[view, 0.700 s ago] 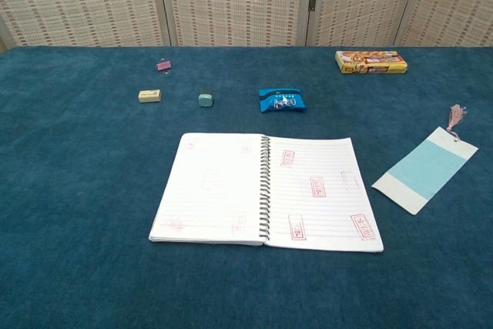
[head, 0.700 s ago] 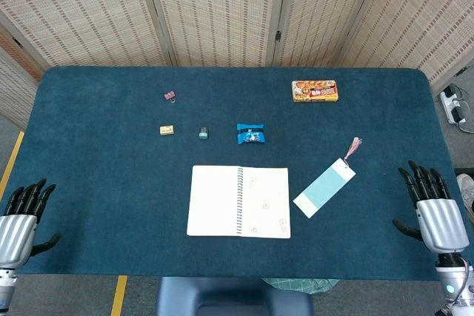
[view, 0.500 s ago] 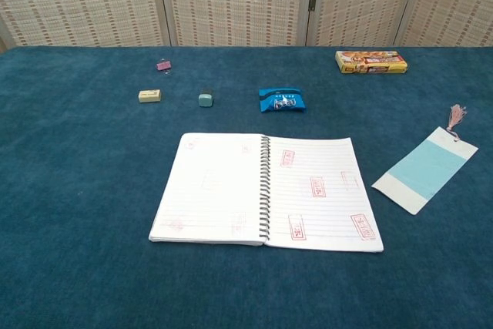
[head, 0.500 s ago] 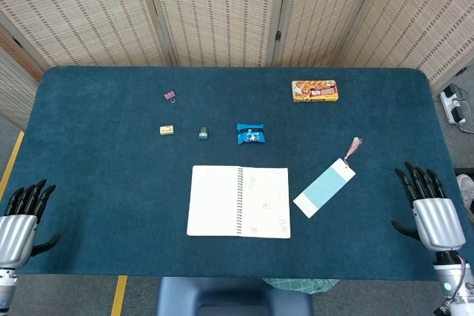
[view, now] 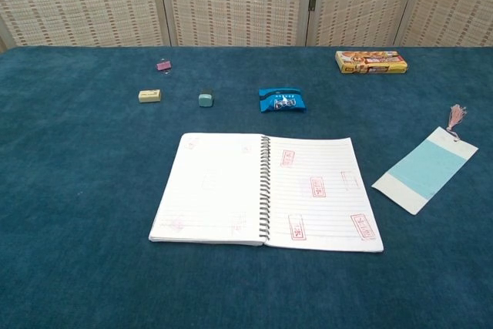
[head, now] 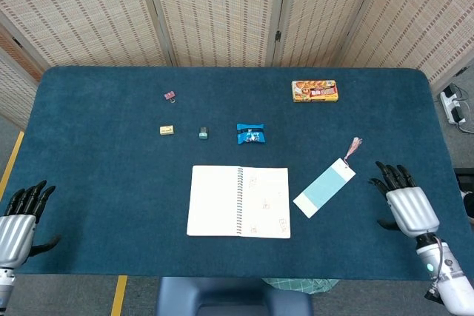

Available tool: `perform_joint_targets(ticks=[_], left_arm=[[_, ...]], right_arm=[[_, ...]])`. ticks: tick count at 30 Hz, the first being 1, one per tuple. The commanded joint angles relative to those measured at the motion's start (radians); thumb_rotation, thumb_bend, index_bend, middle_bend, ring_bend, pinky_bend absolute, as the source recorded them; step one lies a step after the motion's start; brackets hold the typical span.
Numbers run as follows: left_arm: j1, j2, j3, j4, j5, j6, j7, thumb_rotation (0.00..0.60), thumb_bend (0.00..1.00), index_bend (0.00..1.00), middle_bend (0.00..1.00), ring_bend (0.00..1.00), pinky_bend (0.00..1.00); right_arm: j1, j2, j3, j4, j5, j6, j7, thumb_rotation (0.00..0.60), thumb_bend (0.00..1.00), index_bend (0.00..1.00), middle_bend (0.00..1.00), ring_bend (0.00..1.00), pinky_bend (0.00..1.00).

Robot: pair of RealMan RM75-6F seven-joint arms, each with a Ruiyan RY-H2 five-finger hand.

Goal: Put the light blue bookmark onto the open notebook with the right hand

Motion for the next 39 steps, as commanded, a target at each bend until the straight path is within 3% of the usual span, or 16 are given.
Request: perform_joint_targets(ticks=[1, 6, 14, 24, 39], left_arm=[[0.001, 0.0, -0.001, -0.004, 0.0, 0.004, -0.003, 0.6, 0.23, 0.0, 0.0, 0.0, 0.0], [-0.001, 0.001, 0.0, -0.003, -0.003, -0.004, -0.015, 0.6, 0.23, 0.0, 0.0, 0.0, 0.0], [0.0, 0.012, -0.008, -0.019, -0.038, -0.017, -0.008, 0.6, 0.23, 0.0, 0.0, 0.0, 0.0], [0.006, 0.017, -0.017, -0.048, -0.082, -0.022, 0.021, 0.6, 0.23, 0.0, 0.0, 0.0, 0.0], [0.005, 0.021, -0.022, -0.042, -0.093, -0.026, 0.017, 0.6, 0.23, 0.0, 0.0, 0.0, 0.0]], right_arm=[[0.131, 0.039, 0.043, -0.066, 0.164, -0.182, -0.202, 0.6, 0.07, 0.27, 0.0, 0.0, 0.0], [0.22, -0.007, 0.06, -0.046, 0.281, -0.253, -0.345, 0.6, 0.07, 0.28, 0.0, 0.0, 0.0], [0.307, -0.095, 0.034, -0.009, 0.389, -0.281, -0.504, 0.6, 0.07, 0.32, 0.0, 0.0, 0.0], [0.337, -0.231, 0.0, 0.149, 0.308, -0.291, -0.401, 0.6, 0.08, 0.36, 0.0, 0.0, 0.0], [0.386, -0.296, -0.01, 0.25, 0.281, -0.367, -0.263, 0.6, 0.12, 0.34, 0.0, 0.0, 0.0]])
